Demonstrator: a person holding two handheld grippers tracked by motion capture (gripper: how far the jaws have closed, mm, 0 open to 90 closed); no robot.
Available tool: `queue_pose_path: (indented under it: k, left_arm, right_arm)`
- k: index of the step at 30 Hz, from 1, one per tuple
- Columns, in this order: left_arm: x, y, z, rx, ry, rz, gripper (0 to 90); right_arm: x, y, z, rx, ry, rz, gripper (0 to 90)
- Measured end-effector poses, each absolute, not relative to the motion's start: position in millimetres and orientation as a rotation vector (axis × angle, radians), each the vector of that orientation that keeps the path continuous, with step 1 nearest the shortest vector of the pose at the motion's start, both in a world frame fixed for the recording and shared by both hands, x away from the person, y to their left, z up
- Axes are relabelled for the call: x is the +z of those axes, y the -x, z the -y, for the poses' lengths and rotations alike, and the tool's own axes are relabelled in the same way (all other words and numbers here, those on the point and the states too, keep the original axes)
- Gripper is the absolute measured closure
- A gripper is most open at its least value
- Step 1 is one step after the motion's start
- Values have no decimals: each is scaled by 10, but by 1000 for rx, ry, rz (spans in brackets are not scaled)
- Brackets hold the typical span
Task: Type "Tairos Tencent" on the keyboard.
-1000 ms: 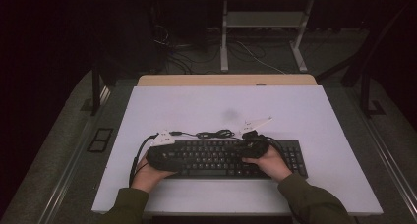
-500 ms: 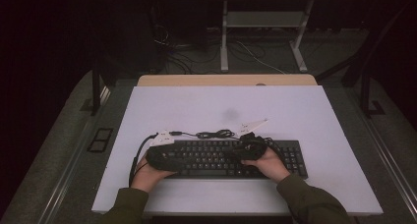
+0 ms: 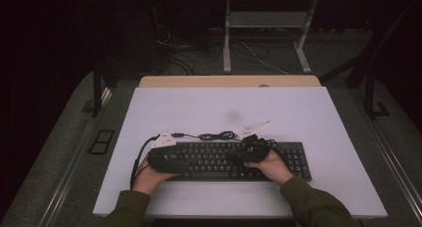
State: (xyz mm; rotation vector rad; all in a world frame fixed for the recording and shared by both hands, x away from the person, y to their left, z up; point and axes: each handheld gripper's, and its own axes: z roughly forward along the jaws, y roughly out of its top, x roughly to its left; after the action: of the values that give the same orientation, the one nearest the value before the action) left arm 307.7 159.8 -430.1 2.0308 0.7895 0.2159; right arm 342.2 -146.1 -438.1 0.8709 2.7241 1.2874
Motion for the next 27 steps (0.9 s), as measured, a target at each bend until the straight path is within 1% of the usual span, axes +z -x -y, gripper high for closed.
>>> queue_pose_path:
  k: [19, 23, 27]
  left_arm:
    - [-4286, -3076, -1615, 222, -2028, -791, 239]
    - [-4282, -3074, -1616, 226, -2028, -789, 239]
    - [-4276, -3071, -1617, 229, -2028, -787, 239]
  right_arm:
    - [-4339, -3434, 1499, 1340, -876, -2708, 892]
    - [-4318, -3436, 1516, 1362, -880, -2696, 876]
    - [-4305, -3438, 1530, 1380, -884, -2678, 829]
